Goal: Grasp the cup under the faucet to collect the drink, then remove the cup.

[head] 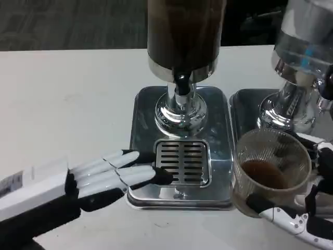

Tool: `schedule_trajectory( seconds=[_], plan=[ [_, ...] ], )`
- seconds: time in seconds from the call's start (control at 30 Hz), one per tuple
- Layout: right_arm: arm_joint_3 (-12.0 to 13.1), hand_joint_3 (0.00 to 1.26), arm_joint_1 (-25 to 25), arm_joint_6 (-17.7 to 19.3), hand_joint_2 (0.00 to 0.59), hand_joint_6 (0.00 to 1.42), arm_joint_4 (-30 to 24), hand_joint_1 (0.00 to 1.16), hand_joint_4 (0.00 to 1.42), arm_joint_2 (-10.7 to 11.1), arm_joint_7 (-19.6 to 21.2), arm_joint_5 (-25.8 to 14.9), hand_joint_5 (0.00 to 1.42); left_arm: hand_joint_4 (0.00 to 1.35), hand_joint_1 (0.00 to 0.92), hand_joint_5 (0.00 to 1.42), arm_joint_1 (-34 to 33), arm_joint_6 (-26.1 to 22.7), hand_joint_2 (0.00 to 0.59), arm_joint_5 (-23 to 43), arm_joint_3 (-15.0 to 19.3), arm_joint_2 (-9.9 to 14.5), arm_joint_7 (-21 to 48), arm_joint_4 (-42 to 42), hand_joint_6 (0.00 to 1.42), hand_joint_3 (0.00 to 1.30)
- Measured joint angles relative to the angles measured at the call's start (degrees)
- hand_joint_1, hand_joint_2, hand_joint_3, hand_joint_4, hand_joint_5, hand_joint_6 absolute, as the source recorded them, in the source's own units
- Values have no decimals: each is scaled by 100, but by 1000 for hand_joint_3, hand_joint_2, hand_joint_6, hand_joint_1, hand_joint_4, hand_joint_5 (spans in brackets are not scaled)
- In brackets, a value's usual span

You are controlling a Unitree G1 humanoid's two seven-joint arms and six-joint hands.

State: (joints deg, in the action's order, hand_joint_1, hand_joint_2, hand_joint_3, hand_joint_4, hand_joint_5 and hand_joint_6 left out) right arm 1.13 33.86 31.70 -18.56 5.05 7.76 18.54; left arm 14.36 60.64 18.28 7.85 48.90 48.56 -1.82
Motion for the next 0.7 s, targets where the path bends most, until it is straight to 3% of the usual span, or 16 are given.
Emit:
schedule_trajectory(
  seconds=[0.7],
  plan=[
    [22,875,-4,0,124,1331,0,989,953,-13,-58,-35,1101,0,0,0,63,111,124,-49,61,10,-1,-5,8,83]
  ],
)
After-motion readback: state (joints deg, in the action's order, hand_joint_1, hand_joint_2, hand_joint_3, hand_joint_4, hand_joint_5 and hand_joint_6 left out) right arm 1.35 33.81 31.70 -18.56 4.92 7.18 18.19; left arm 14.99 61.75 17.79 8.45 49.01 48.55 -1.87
